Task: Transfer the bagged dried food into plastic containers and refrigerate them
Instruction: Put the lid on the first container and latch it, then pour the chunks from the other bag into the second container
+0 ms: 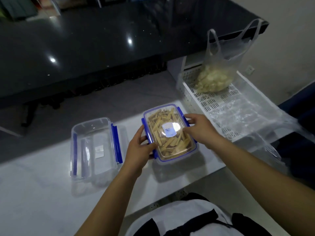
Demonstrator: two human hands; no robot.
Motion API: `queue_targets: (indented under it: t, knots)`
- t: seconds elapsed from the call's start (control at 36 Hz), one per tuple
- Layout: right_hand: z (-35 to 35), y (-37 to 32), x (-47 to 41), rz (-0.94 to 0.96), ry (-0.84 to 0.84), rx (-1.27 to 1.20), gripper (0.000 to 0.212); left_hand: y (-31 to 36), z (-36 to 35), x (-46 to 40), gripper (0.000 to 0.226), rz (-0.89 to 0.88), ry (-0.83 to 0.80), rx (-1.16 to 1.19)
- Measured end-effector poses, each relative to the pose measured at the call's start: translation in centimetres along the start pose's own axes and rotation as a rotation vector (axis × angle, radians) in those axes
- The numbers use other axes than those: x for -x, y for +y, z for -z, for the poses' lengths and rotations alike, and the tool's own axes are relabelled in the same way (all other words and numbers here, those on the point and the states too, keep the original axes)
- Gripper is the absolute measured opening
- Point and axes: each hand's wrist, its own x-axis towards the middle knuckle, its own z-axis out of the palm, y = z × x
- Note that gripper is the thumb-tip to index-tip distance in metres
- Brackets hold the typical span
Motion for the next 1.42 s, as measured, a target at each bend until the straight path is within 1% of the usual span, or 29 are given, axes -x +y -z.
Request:
queue_targets:
  t: [0.06,0.17,0.31,0.33,0.39,0.47,0.53,0.56,0.61,0.67,0.72,0.78,0.83,0.86,0.89,0.92,0.94,1.0,1.03,1.06,1.14,1.28,1.42]
  knots:
    - [0.1,0.0,-0.4,0.009,-0.011,0.015,0.064,0.5,-0.3,-0.5,0.071,-0.01,-0.003,-0.009]
    - [0.1,0.1,-0.4,0.04,-0.037,0.029,0.06,0.8,-0.8,-1.0,0.074,0.008,0.009,-0.025]
    - [0.6,0.1,0.7,0.106,-0.173,0.176,0.068,0.3,-0.9,-1.2,0.072,0.02,0.024,-0.038]
    - [1.0,0.0,0.9,0.11,-0.196,0.168,0.07,0.3,-0.8,-1.3,0.072,0.023,0.022,-0.056]
    - [2.2,-0.1,1.2,0.11,-0.244,0.098,0.071,0.7,-1.0,-1.3,0.074,0.019,0.024,-0.13]
    - [5.0,-0.5,1.9,0.19,-0.272,0.003,0.063,2.0,-1.6,-1.3,0.074,-0.081,0.106,-0.384]
    - [7.9,-0.9,1.9,0.253,-0.223,-0.052,0.058,3.4,-2.1,-1.6,0.068,-0.191,0.159,-0.465]
    - [9.6,-1.4,1.8,0.28,-0.165,-0.076,0.057,4.4,-2.4,-1.9,0.062,-0.231,0.162,-0.485]
    - [13.4,-2.4,0.8,0.329,0.019,-0.149,0.059,6.7,-3.4,-2.6,0.059,-0.295,0.147,-0.557]
    - [17.3,-3.3,-1.4,0.341,0.22,-0.253,0.064,9.2,-4.8,-3.5,0.056,-0.392,0.13,-0.668]
    - [20.7,-3.9,-4.3,0.303,0.343,-0.309,0.072,11.8,-6.8,-4.3,0.053,-0.53,0.12,-0.776]
    - [23.4,-4.6,-7.3,0.231,0.368,-0.321,0.08,14.3,-9.1,-5.7,0.054,-0.675,0.107,-0.89]
    - [25.1,-5.1,-10.1,0.171,0.337,-0.335,0.083,16.7,-11.4,-7.7,0.058,-0.794,0.102,-0.999]
    - [25.6,-5.4,-11.3,0.152,0.315,-0.353,0.081,18.0,-12.5,-8.7,0.06,-0.838,0.102,-1.035]
    - [25.9,-5.7,-12.3,0.135,0.294,-0.378,0.075,19.1,-13.7,-9.7,0.063,-0.87,0.106,-1.06]
    - [26.1,-6.1,-13.1,0.125,0.277,-0.4,0.063,20.2,-14.8,-10.9,0.066,-0.895,0.112,-1.077]
    - [26.2,-6.5,-13.8,0.129,0.268,-0.414,0.047,21.3,-15.8,-11.9,0.07,-0.911,0.119,-1.09]
    - [26.4,-6.9,-14.8,0.177,0.28,-0.409,0.018,23.0,-17.4,-14.1,0.076,-0.918,0.144,-1.108]
    - [26.4,-7.1,-15.2,0.21,0.3,-0.4,0.007,23.7,-18.1,-15.2,0.078,-0.922,0.163,-1.121]
    - [26.4,-7.2,-15.5,0.245,0.313,-0.399,0.002,24.4,-18.6,-16.1,0.079,-0.925,0.182,-1.136]
    - [26.1,-7.8,-16.1,0.315,0.299,-0.437,0.005,25.4,-20.1,-18.1,0.081,-0.928,0.204,-1.157]
    - [25.6,-9.0,-16.1,0.375,0.179,-0.455,0.005,25.9,-22.3,-19.8,0.086,-0.953,0.209,-1.177]
    - [25.8,-9.8,-15.8,0.389,0.027,-0.534,0.015,26.3,-24.8,-20.6,0.086,-0.948,0.158,-1.143]
